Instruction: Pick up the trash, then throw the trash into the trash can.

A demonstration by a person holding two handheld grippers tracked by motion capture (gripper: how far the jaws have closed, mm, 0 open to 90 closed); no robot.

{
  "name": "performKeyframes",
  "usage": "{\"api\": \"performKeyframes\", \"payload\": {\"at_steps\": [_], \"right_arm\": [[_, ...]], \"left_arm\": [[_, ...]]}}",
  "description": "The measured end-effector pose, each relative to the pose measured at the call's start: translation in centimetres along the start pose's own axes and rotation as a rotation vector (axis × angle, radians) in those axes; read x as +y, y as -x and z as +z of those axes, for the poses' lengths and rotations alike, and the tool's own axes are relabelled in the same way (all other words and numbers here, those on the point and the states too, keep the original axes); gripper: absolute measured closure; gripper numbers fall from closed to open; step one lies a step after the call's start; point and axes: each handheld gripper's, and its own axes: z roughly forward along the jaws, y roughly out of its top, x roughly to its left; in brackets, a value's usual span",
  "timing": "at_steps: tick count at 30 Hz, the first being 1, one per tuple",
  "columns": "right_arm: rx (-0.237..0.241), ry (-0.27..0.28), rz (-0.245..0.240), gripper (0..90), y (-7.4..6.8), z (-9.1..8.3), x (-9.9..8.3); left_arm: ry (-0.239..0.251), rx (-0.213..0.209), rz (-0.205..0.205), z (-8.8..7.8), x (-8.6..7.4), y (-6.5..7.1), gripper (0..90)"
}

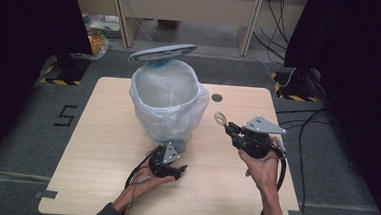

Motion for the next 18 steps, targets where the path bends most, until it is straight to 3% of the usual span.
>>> {"api": "performKeyframes", "payload": {"at_steps": [18], "right_arm": [[0.008, 0.052, -0.021, 79.7, 0.2, 0.1, 3.8]], "left_arm": [[-0.004, 0.0, 0.006, 0.0, 0.0, 0.0, 22.7]]}}
